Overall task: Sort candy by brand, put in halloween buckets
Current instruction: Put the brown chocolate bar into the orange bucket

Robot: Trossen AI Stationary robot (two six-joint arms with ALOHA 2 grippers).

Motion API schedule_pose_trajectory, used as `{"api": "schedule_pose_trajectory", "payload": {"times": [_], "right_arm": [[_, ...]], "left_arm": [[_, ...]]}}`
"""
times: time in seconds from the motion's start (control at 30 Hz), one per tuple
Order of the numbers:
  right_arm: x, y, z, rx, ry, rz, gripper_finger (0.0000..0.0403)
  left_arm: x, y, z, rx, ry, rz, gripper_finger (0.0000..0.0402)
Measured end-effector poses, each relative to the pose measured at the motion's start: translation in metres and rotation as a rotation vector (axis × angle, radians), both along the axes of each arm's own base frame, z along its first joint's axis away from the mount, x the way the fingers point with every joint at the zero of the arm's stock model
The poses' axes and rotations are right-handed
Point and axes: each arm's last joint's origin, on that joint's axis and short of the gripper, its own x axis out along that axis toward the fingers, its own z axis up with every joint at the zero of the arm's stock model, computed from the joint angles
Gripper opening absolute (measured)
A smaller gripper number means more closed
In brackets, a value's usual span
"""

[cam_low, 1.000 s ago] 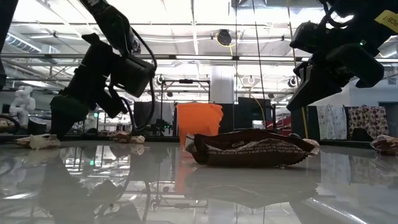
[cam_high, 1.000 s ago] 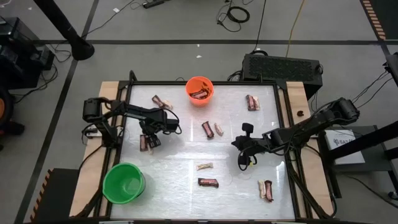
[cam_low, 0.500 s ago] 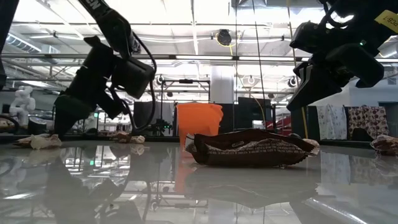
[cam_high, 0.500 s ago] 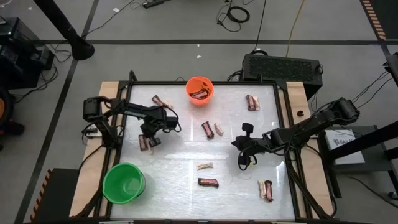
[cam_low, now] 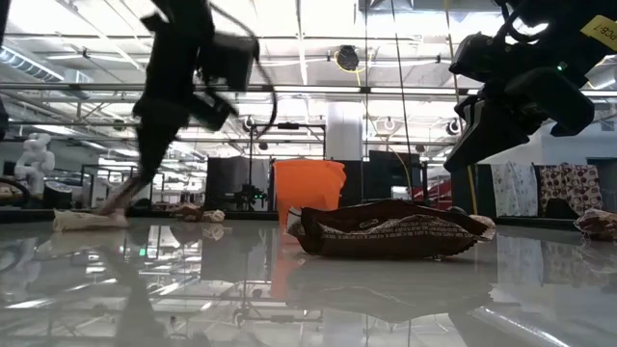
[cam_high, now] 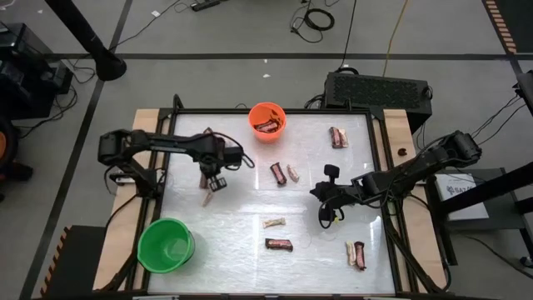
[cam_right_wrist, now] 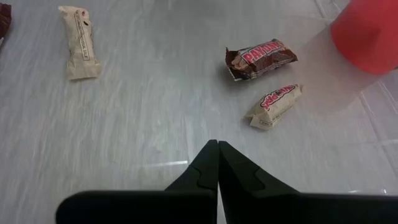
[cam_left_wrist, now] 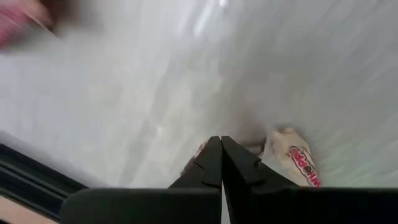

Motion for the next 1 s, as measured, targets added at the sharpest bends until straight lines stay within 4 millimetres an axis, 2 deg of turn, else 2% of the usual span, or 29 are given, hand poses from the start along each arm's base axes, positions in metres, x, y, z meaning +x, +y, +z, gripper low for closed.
{"api": "schedule_pose_trajectory", "payload": {"times": [0.2, 0.37, 0.67, 1.0], "right_arm": [[0.0, 0.0, 0.0, 0.0, 0.0, 0.0, 0.0], [0.0, 0.0, 0.0, -0.002, -0.001, 0.003, 0.0], [0.004, 0.001, 0.004, -0.021, -0.043, 0.04, 0.0], [0.004, 0.001, 0.004, -0.036, -0.039, 0.054, 0.0]], "left_arm": [[0.011, 0.004, 0.043, 0.105, -0.232, -0.014, 0.0001], [0.025, 0.011, 0.063, 0.212, -0.393, -0.061, 0.0001], [0.047, 0.042, 0.083, 0.407, -0.66, -0.091, 0.0], [0.049, 0.093, 0.098, 0.56, -0.852, 0.024, 0.0]]}}
